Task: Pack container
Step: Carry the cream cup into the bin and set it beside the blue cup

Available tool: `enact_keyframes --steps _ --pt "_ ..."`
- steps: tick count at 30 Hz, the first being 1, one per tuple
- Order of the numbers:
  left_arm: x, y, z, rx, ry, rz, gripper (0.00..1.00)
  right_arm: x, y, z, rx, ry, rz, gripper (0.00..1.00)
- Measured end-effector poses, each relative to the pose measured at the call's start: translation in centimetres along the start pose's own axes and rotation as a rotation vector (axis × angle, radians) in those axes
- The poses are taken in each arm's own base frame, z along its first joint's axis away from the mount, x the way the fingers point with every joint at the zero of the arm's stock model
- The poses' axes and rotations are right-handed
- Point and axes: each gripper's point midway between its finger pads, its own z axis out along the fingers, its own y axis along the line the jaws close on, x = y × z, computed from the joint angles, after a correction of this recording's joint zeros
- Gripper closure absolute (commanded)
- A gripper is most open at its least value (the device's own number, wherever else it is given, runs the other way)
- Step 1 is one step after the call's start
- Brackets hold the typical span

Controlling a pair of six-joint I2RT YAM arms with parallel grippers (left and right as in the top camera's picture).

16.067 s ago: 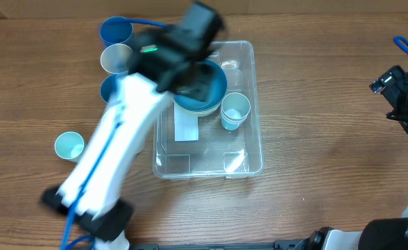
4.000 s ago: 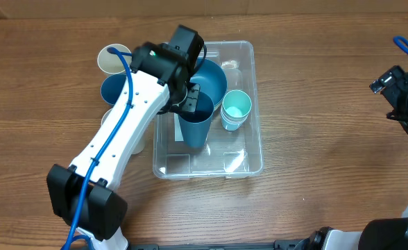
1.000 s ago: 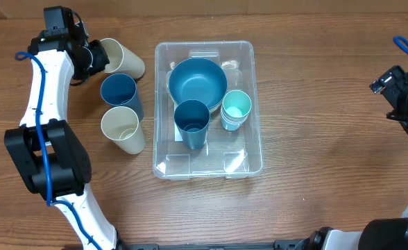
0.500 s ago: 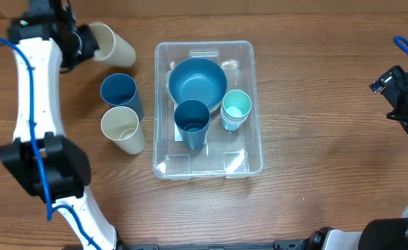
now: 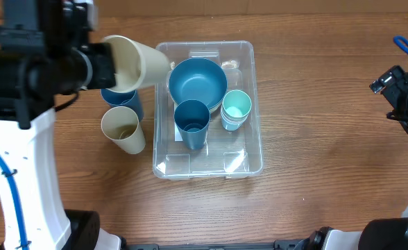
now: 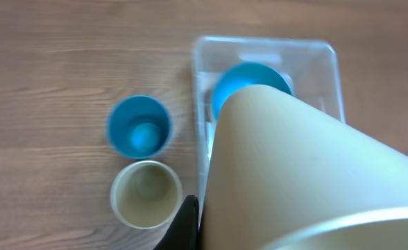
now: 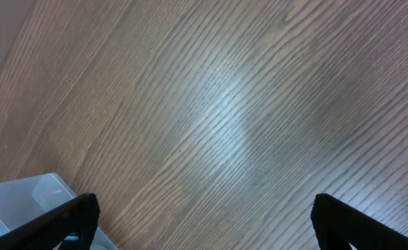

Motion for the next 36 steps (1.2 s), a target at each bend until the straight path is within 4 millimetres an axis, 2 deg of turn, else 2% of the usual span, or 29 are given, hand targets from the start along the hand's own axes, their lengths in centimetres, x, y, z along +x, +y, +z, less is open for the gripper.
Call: enact_keyframes --steps 6,11,14,21,24,30,36 --pt "2.1 -4.0 3.1 0.047 0.117 0.125 0.96 0.0 0.0 0.0 0.0 0.0 0.0 0.0" --pt "3.8 -5.8 4.2 0.054 0.176 0.181 0.96 0.0 0.0 0.0 0.0 -0.001 0.0 0.0" --pt "4.5 -5.8 4.9 0.043 0.21 0.186 0.96 0.0 0.0 0.0 0.0 0.0 0.001 0.0" --pt "7.2 -4.4 7.6 -0.026 0.338 0.17 0.96 0.0 0.0 0.0 0.0 0.0 0.0 0.0" --pt "7.6 -3.9 8.2 -0.052 0.357 0.171 0.95 0.0 0.0 0.0 0.0 0.0 0.001 0.0" --pt "7.1 -3.8 9.1 -0.064 0.332 0.174 0.92 0.0 0.0 0.0 0.0 0.0 0.001 0.0" --pt "5.9 -4.2 9.5 -0.051 0.28 0.175 0.81 0.0 0.0 0.0 0.0 -0.001 0.0 0.0"
